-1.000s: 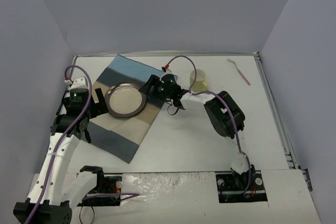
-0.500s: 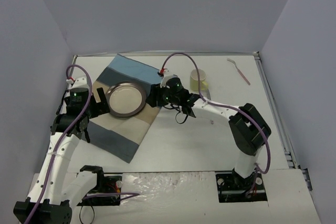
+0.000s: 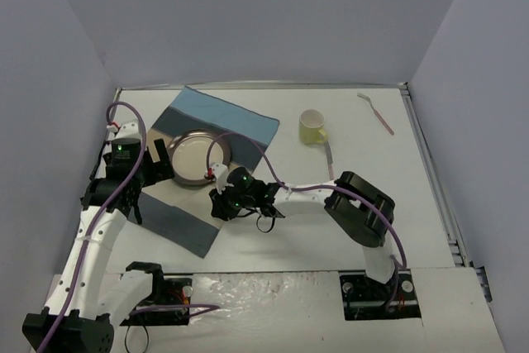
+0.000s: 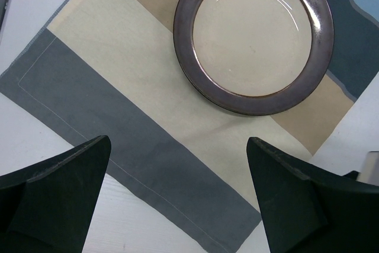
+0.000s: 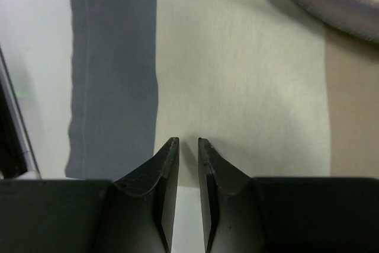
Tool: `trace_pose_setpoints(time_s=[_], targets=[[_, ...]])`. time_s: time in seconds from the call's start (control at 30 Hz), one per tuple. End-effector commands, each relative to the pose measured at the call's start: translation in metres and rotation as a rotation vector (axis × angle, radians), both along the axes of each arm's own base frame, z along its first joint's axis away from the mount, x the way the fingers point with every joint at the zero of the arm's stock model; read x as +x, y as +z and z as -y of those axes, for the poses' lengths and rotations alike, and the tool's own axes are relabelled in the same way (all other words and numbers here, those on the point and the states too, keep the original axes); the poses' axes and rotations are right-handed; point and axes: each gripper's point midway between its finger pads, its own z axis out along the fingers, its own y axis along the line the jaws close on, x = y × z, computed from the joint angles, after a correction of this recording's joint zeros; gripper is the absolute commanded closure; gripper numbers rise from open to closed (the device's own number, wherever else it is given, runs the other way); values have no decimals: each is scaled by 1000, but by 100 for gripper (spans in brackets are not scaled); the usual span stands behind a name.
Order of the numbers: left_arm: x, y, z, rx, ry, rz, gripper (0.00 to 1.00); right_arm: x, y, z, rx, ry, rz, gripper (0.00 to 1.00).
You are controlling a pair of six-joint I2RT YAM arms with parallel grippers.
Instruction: Set the dinner table for one person
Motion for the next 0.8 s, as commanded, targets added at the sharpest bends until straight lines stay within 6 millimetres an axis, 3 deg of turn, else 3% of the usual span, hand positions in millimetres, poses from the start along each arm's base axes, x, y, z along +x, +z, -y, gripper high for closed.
trace_pose_setpoints(time_s=[0.0,0.17,0.37,0.5,0.77], targets=[[8,19,-6,3,18,78,3,-4,-3,-10,8,73,47,84],[7,20,-7,-1,23,84,3,-21,-41,16,-132,93,1,84],[7,14,-10,10,37,63,3,-51,-60,42,-239,142,-72,85],[7,11,-12,17,49,50,3,-67,-58,50,-262,170,-84,85],[12,2,-10,10,50,13,3,-72,-53,53,-262,189,-91,86]])
